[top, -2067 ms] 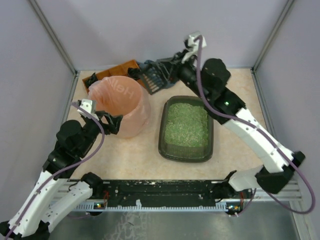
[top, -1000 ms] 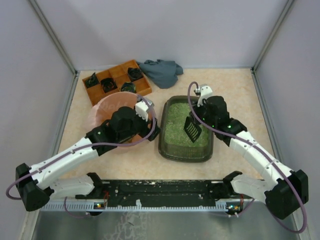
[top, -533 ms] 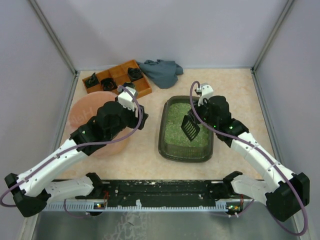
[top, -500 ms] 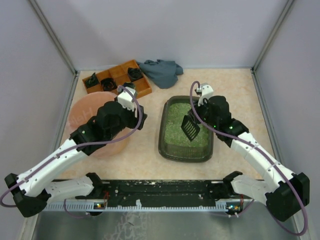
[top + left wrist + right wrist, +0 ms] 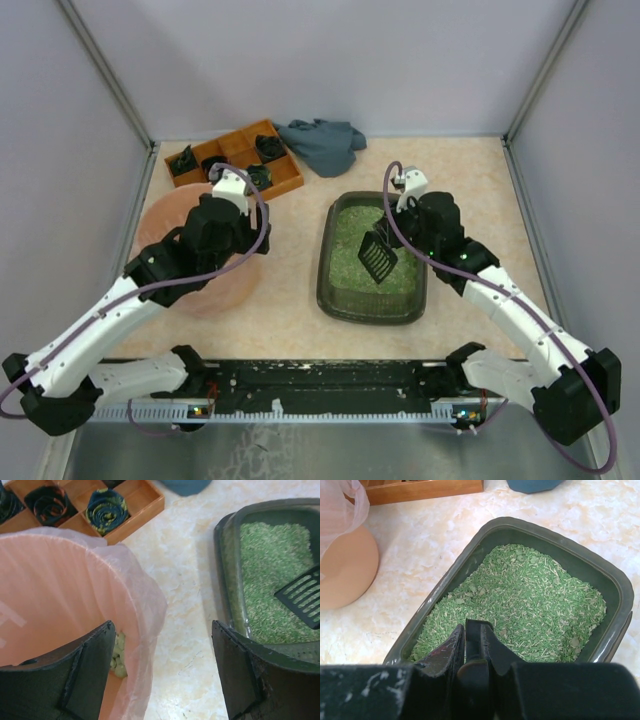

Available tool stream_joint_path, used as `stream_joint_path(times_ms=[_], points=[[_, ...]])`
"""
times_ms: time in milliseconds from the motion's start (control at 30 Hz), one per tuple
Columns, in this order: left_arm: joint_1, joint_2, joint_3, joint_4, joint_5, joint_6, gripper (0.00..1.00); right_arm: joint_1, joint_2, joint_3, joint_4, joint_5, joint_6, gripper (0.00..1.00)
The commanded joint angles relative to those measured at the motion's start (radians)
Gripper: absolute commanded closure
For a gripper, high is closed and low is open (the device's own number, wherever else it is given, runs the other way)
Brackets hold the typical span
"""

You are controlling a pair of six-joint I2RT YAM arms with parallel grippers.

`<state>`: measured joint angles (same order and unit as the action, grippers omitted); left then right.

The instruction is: Clean the litter box

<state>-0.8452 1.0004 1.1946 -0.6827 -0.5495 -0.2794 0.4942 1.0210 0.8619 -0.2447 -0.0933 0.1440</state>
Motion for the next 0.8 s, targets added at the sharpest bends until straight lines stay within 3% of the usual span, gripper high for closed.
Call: stream_joint_path(times_ms=[0, 100, 200, 467, 767], points=[[0.05, 0.062, 0.008, -0.067, 0.019, -0.019, 0.18, -0.006, -0.027, 0.008, 0.071, -0.019, 0.017, 1.0], [0.145, 0.113, -0.025, -0.044, 0.159, 0.007, 0.22, -0.006, -0.027, 0.008, 0.063, -0.016, 0.019, 1.0], [0.235, 0.148, -0.055, -0.004, 0.296, 0.063, 0.33, -0.006, -0.032, 0.006, 0.056, -0.021, 0.02, 1.0], [0.245, 0.198, -0.042, 0.101, 0.338, 0.24, 0.57, -0.006, -0.062, -0.013, 0.044, -0.003, 0.014, 1.0], [0.247, 0.257, -0.041, 0.226, 0.528, 0.35, 0.72, -0.006, -0.079, -0.028, 0.038, 0.001, 0.016, 1.0]])
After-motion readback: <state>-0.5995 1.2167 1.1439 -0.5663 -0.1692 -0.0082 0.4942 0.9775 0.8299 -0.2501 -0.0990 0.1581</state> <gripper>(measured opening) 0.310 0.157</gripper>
